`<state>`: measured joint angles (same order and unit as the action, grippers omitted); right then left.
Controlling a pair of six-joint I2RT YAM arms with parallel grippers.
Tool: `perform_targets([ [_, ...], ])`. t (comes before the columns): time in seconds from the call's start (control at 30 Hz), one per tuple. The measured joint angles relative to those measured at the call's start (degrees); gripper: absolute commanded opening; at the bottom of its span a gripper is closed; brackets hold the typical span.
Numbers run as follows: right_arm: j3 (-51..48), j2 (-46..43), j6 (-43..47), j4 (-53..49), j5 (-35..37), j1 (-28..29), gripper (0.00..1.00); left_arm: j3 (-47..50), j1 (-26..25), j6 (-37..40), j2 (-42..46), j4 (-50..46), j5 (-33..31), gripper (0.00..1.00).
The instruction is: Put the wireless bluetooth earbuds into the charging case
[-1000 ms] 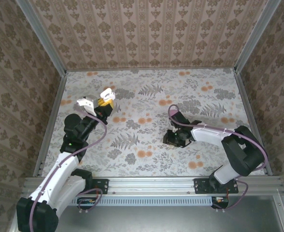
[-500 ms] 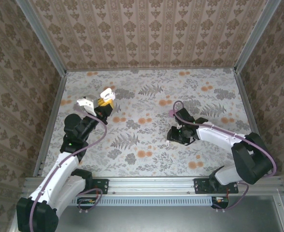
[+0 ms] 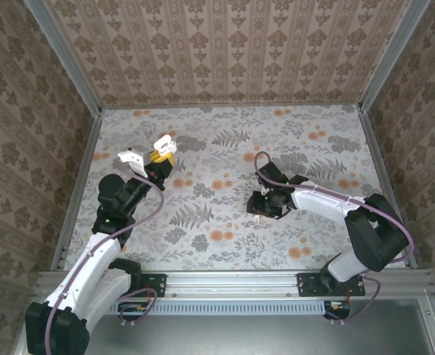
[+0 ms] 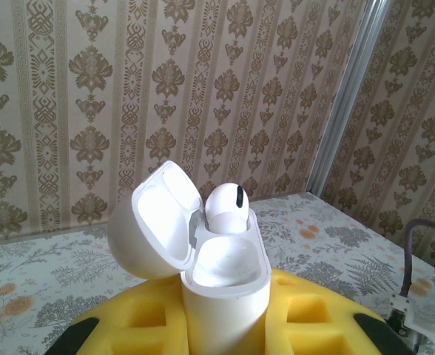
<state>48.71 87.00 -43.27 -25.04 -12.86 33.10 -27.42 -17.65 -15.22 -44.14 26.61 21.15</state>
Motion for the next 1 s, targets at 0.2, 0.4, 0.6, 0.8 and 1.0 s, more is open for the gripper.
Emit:
perform_targets([
  [0.2,0.0,1.3,0.0,-0.2,-0.1,0.2,0.35,0.0,0.0,0.0,0.0,0.0,0.0,0.17],
  [0.4,0.0,2.1,0.0,-0.7,0.0,0.2,0.34,0.0,-0.1,0.0,0.0,0.0,0.0,0.17],
  [0.6,-0.1,2.2,0.0,-0.9,0.4,0.0,0.34,0.0,-0.4,0.0,-0.1,0.0,0.0,0.17],
  [0.8,-1.7,1.4,0.0,-0.9,0.5,-1.3,0.33,0.0,-0.6,0.0,-0.6,0.0,0.0,0.17],
  [1.0,-3.5,1.4,0.0,-0.9,0.5,-2.3,0.33,0.0,-1.4,0.0,-1.3,0.2,0.0,0.17],
])
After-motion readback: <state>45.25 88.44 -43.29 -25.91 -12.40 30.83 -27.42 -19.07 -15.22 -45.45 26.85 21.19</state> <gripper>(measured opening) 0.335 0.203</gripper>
